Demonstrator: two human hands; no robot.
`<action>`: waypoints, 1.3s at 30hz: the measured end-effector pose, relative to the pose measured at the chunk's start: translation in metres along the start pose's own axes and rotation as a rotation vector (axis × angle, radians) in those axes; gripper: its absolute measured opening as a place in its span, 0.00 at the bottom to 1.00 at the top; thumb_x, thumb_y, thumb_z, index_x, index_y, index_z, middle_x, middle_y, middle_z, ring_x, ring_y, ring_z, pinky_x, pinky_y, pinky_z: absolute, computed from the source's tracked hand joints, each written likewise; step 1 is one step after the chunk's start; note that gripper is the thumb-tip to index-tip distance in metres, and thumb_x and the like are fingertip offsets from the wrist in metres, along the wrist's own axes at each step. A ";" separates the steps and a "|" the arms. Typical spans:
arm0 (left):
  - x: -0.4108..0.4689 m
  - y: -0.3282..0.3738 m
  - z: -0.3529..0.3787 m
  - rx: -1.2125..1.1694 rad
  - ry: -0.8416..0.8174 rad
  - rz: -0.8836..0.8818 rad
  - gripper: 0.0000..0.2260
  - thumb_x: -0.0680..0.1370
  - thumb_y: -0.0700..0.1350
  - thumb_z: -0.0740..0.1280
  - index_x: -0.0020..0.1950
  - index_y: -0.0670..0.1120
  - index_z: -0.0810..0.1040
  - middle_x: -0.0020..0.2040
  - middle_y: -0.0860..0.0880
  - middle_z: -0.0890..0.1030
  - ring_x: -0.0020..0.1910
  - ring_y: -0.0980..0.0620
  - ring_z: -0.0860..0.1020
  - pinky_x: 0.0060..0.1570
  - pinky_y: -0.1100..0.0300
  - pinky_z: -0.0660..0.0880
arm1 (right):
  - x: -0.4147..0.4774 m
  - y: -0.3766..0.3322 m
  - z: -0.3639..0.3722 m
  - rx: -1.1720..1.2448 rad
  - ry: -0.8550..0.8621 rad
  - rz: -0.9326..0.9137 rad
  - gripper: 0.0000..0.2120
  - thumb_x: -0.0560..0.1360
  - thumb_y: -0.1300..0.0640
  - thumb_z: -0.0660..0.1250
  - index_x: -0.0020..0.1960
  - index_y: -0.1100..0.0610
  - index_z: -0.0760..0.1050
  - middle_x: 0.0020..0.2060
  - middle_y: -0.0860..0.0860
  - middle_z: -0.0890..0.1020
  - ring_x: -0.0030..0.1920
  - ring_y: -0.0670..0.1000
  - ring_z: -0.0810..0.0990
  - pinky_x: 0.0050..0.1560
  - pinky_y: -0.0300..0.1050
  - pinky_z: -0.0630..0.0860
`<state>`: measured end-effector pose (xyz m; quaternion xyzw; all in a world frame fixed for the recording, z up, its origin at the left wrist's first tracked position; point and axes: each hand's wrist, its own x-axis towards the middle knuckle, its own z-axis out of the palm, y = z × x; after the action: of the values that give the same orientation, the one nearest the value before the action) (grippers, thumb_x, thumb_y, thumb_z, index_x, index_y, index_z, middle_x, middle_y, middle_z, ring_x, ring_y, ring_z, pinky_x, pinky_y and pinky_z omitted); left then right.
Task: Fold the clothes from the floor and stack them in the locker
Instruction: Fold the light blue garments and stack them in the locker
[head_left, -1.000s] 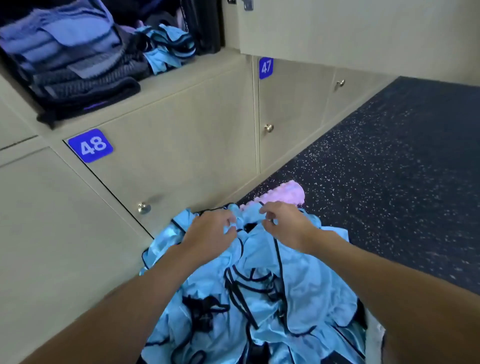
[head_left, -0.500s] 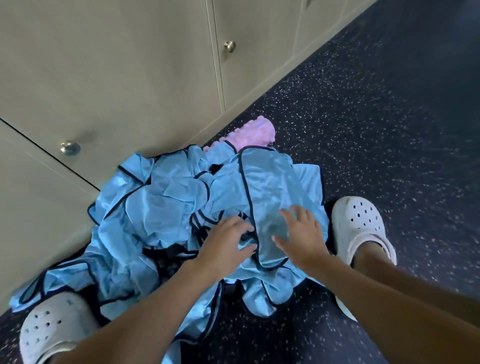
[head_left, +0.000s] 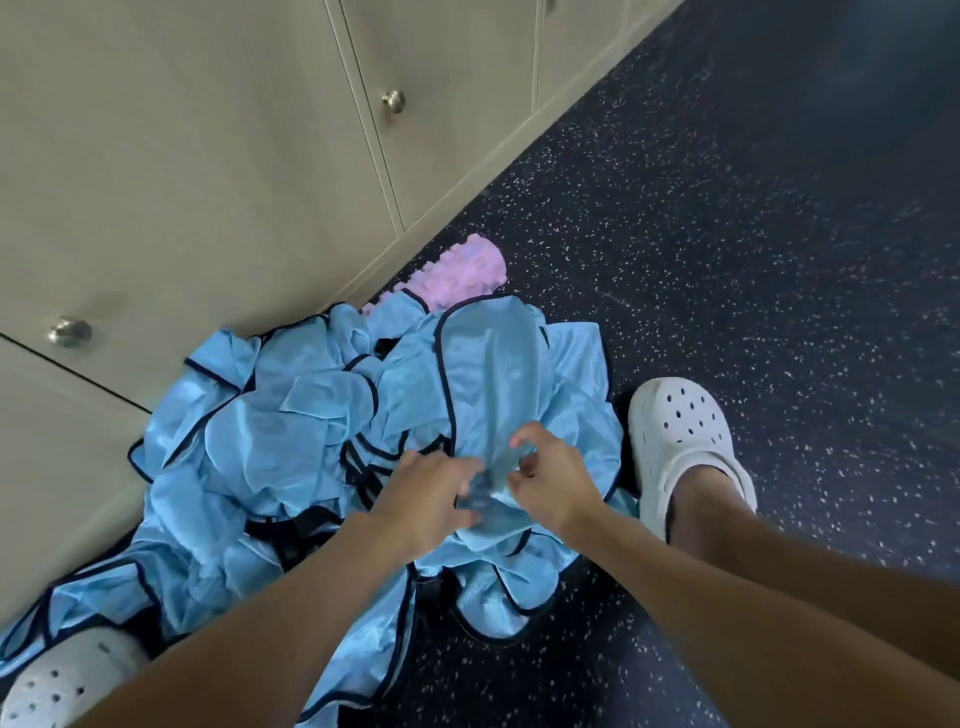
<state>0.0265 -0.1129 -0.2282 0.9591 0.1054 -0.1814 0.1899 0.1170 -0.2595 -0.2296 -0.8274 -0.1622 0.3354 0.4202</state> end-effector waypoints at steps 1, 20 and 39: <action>-0.003 -0.003 0.002 0.053 -0.009 -0.015 0.10 0.79 0.52 0.70 0.58 0.49 0.80 0.48 0.53 0.83 0.51 0.51 0.77 0.64 0.56 0.63 | 0.000 0.001 -0.001 0.002 -0.010 0.013 0.11 0.78 0.66 0.64 0.58 0.55 0.71 0.34 0.50 0.74 0.30 0.46 0.70 0.27 0.36 0.69; -0.007 -0.006 -0.041 0.177 0.232 -0.023 0.19 0.80 0.49 0.63 0.71 0.48 0.70 0.63 0.48 0.73 0.62 0.45 0.73 0.60 0.50 0.70 | 0.017 0.006 0.006 -0.113 0.160 -0.056 0.09 0.77 0.68 0.64 0.55 0.64 0.78 0.41 0.56 0.78 0.39 0.55 0.77 0.34 0.38 0.73; 0.018 -0.004 -0.027 0.522 -0.223 -0.137 0.11 0.79 0.40 0.61 0.36 0.48 0.68 0.32 0.51 0.68 0.35 0.48 0.72 0.46 0.55 0.66 | 0.033 0.040 -0.038 -0.382 0.057 0.040 0.29 0.80 0.49 0.63 0.78 0.51 0.58 0.74 0.53 0.65 0.72 0.56 0.66 0.71 0.54 0.66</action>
<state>0.0501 -0.0960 -0.2129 0.9403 0.0979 -0.3192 -0.0656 0.1672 -0.2873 -0.2594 -0.9043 -0.1944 0.2834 0.2534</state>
